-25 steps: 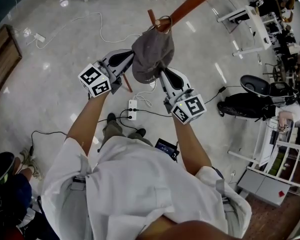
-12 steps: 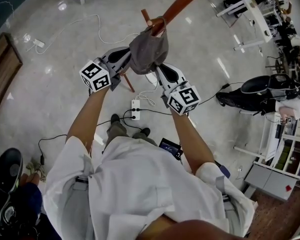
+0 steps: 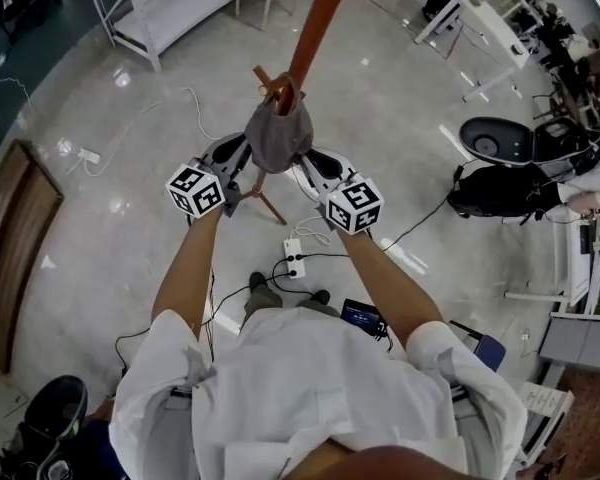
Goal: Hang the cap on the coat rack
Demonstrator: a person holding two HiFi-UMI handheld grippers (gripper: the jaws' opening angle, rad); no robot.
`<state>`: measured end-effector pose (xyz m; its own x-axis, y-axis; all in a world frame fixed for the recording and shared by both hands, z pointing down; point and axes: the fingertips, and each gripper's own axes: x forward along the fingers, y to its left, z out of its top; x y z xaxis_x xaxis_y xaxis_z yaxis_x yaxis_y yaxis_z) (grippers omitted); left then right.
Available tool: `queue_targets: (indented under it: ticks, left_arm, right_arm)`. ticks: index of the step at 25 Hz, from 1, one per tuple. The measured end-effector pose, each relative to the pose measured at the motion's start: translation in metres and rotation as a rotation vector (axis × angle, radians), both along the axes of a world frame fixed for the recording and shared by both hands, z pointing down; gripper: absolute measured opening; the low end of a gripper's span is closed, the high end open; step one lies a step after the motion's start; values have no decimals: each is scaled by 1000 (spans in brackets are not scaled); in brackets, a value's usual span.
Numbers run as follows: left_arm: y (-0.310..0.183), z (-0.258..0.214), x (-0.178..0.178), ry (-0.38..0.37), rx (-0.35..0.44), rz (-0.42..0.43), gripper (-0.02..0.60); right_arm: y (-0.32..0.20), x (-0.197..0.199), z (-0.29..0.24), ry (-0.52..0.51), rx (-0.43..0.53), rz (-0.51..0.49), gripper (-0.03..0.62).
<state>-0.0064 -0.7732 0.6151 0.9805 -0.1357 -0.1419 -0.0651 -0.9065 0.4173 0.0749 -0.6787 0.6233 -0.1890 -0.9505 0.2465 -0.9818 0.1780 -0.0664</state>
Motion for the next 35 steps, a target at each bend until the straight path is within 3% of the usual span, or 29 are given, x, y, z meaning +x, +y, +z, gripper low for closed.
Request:
queue_targets:
  ticks: [5,10,14,18,25,29,35]
  left_arm:
    - [0,0,-9,-74,26,-82,34]
    - [-11,16,-49,-94,-72,-240,43]
    - [11,20,-72,-113,-90,-274,43]
    - [50,4,-73,-124,-44,-265,43]
    - [147,-45,-50,-60,30,-280,26]
    - [204,-76,-34,-42,68,-286,23]
    - [296,-102,1,-59,142,-280,21]
  right_arm:
    - [16,3,-4,26,-12,-16,58]
    - [44,11,-4,14,-24,7,66]
    - [78,19,-6,-7,-17,20,66]
    - [113,29,-21,-35,18,24,64]
    - [198,43,-56,-60,115,-2,44]
    - [246,40,-88,3,175,-54,38]
    - [314,53,-121,10,275,-118,32]
